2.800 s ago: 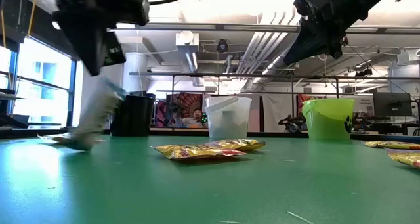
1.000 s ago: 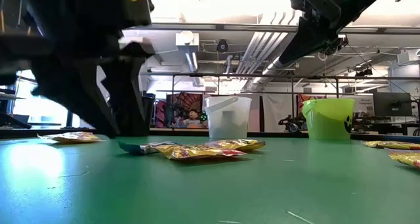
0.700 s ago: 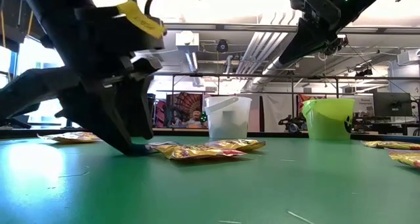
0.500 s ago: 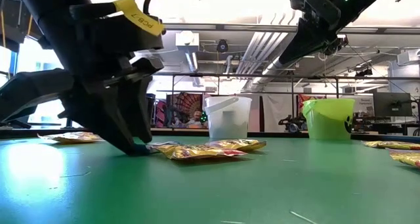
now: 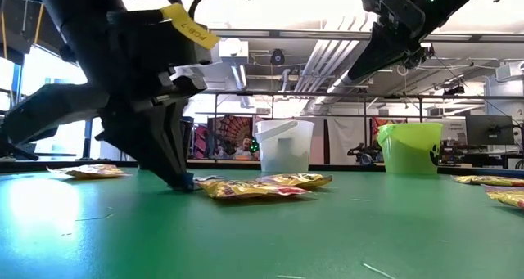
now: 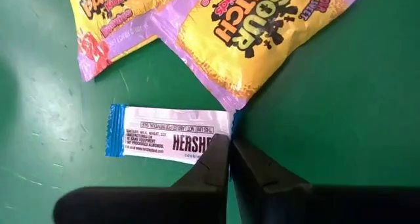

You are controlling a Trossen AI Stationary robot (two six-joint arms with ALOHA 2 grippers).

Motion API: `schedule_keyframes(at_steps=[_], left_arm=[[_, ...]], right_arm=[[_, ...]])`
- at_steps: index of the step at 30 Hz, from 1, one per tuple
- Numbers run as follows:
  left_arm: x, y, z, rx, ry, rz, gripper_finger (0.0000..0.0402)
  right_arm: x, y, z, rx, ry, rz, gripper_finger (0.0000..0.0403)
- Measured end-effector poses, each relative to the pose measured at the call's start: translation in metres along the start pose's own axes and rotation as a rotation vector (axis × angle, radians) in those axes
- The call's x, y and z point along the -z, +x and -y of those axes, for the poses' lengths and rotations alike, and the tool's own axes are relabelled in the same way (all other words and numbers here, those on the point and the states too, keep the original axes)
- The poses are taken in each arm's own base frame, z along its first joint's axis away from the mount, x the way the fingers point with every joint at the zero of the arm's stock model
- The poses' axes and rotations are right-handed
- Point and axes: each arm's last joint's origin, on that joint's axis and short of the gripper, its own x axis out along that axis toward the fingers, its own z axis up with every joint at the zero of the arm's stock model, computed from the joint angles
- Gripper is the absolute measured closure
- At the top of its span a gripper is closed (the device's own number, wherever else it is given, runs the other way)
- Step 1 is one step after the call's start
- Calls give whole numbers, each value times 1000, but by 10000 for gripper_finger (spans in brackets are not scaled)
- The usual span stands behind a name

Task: Sort candy by brand, put in halloween buckets
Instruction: Put the white candy into the white bucket

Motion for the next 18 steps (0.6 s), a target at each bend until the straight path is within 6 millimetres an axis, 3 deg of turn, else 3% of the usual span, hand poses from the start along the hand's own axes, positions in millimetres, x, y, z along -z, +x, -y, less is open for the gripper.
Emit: schedule_keyframes(at_steps=[4, 10, 18], left_arm=[[-6, -8, -6, 16, -29, 12, 401], [-20, -28, -32, -8, -144, 42, 401], [-33, -56, -87, -88, -347, 112, 401]], right_arm=[[0, 0, 0, 0, 0, 0, 371], [0, 0, 0, 0, 0, 0, 371], [0, 0, 0, 0, -10, 1, 371]])
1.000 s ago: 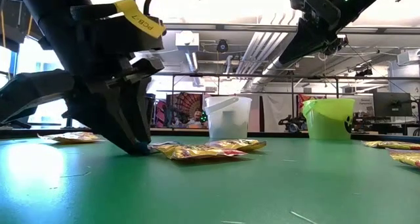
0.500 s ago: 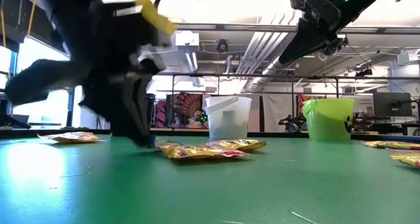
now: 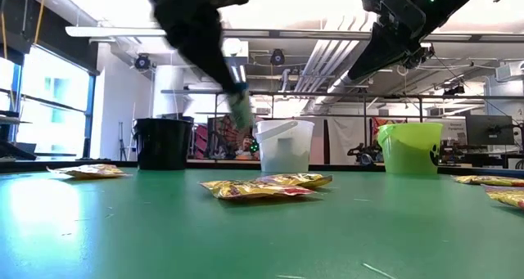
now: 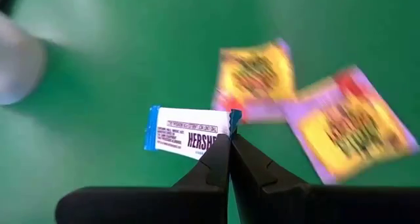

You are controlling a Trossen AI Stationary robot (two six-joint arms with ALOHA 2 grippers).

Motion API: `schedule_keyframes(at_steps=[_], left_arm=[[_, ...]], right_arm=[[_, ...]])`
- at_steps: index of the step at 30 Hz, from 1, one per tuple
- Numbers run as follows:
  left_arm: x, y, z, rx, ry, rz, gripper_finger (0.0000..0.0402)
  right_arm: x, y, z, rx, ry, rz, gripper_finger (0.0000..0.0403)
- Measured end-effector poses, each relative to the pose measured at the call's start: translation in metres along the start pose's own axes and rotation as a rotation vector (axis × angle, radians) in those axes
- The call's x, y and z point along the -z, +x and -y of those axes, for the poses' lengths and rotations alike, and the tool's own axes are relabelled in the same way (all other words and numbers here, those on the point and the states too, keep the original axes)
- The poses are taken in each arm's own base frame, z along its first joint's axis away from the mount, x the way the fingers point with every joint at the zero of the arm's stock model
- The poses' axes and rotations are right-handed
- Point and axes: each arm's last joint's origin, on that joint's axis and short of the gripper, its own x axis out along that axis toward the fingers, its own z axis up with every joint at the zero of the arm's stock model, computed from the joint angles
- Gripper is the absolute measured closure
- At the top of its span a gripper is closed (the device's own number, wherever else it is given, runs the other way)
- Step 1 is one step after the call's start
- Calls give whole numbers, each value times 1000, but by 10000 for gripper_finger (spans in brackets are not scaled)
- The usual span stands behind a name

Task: Sort candy by brand, put in halloween buckets
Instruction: Put the white candy into the white bucket

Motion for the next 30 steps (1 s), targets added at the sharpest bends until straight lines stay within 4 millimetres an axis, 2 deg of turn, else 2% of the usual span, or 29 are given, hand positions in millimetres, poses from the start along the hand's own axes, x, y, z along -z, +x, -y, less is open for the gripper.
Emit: schedule_keyframes(at_steps=[6, 11, 16, 24, 30], left_arm=[[-30, -9, -57, -20, -169, 74, 401], [-53, -15, -112, -13, -282, 137, 401], [-65, -21, -161, -33, -386, 211, 401], [-60, -13, -230, -20, -496, 313, 401], [-48, 5, -261, 11, -496, 309, 401]], right_arm=[[0, 0, 0, 0, 2, 0, 371], [0, 0, 1, 4, -1, -1, 371], [-1, 3, 8, 46, 12, -6, 371], [-6, 12, 32, 170, 144, 4, 371], [-7, 16, 47, 224, 194, 1, 371]])
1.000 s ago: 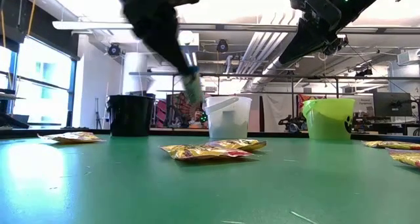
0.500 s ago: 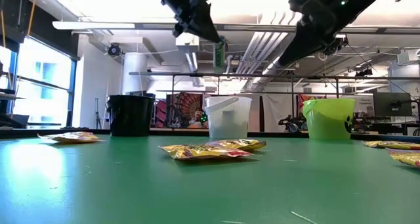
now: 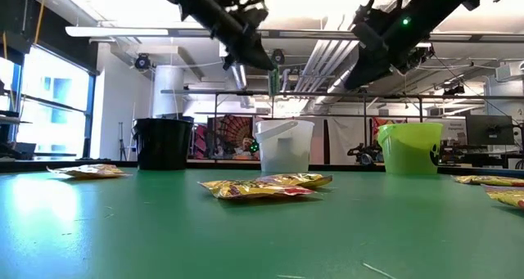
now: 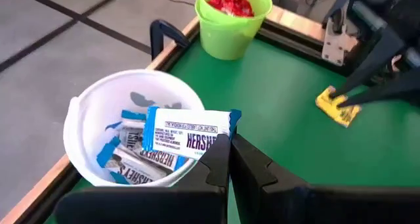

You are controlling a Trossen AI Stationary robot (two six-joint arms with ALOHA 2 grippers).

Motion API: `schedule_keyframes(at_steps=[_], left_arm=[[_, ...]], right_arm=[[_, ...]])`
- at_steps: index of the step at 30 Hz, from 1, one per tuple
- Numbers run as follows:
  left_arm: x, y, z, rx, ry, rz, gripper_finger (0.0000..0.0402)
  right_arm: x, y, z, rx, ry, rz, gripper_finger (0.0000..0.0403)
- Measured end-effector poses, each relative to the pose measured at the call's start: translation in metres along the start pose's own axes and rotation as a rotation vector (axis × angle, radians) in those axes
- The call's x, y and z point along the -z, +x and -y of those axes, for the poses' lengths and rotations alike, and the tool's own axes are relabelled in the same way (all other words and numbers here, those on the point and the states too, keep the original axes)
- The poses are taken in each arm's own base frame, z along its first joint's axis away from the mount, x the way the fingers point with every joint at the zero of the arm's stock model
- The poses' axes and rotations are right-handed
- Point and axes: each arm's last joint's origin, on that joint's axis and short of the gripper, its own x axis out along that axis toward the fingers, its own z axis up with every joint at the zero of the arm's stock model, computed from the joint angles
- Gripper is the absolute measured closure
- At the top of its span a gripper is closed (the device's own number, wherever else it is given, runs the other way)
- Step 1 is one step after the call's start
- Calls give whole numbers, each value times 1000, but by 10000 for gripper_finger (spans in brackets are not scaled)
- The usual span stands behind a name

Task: Sort candy by brand, put in halloween buckets
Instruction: Put the white candy into the white bucket

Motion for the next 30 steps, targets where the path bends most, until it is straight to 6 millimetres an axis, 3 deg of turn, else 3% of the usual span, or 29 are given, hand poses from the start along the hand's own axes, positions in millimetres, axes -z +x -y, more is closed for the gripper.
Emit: schedule_keyframes(at_steps=[7, 20, 26, 30], left_arm=[[8, 29, -25, 44, -4, -21, 401], [9, 95, -39, -57, 191, -158, 401], [14, 112, -43, -79, 268, -240, 401], [10, 110, -42, -86, 289, -224, 396]], right_arm=[[-3, 5, 10, 41, 82, -3, 371], [-5, 9, 18, 70, 178, -2, 371], [-5, 9, 18, 72, 220, 0, 371], [-5, 9, 18, 71, 237, 0, 371]])
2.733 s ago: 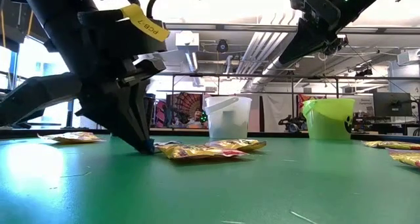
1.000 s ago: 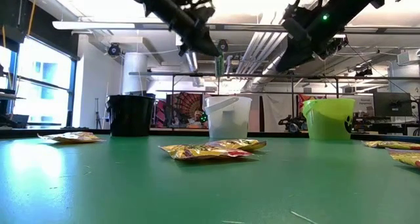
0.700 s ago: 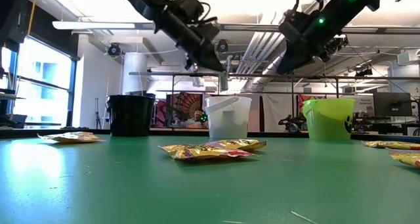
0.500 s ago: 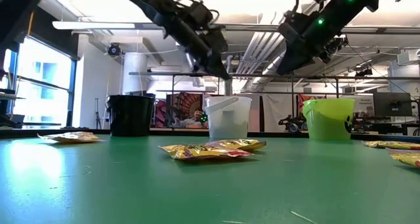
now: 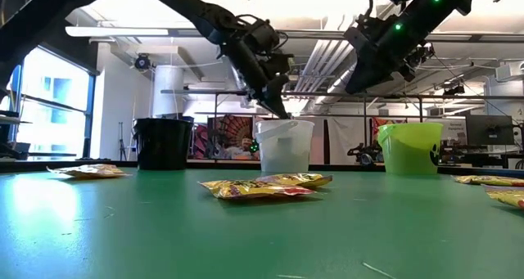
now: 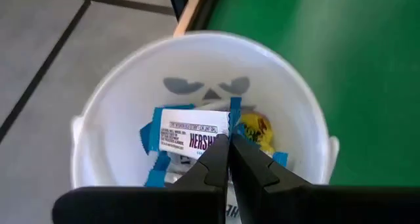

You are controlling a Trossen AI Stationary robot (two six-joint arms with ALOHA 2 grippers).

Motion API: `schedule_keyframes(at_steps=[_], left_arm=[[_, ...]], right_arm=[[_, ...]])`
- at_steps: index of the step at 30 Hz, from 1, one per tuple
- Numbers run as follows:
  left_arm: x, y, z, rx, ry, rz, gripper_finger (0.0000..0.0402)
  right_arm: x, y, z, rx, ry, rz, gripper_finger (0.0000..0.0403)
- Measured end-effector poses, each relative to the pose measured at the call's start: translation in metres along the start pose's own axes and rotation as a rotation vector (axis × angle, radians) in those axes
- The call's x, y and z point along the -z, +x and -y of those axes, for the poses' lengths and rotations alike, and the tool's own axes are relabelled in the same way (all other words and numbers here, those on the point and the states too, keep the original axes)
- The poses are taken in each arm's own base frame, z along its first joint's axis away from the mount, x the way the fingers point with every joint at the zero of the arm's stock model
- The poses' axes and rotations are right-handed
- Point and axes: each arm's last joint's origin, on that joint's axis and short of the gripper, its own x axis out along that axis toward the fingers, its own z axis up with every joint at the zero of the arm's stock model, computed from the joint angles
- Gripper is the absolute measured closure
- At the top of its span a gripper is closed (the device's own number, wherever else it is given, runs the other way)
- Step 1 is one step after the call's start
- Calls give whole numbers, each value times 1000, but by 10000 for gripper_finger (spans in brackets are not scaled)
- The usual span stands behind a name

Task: Sort candy by brand, put in halloween buckets
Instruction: Put the white candy into the white bucket, then put the yellow candy into the black bucket

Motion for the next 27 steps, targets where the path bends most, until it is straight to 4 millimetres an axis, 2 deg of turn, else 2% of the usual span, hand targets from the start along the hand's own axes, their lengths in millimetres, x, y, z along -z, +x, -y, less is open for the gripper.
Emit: schedule_keyframes(at_steps=[7, 12, 15, 18, 21, 24, 27], left_arm=[[0, -6, 2, 24, 31, -11, 351], [-3, -17, 4, 42, 20, -15, 307], [-6, -28, 5, 70, 1, -8, 295], [-10, -46, 4, 88, -25, 2, 310], [-10, -60, 4, 85, -45, -18, 350], [-11, -75, 6, 79, -86, -37, 392], [-9, -85, 12, 69, -113, -53, 394]], right_arm=[[0, 0, -1, -15, 4, -4, 368], [0, 0, -1, -29, 3, -12, 360], [0, 0, -1, -28, 1, -10, 361], [-2, 2, 2, -20, -6, -11, 372], [-5, 5, 8, 6, -72, -8, 395], [-8, 9, 15, -12, -132, -28, 397], [-11, 13, 21, -76, -183, -62, 401]])
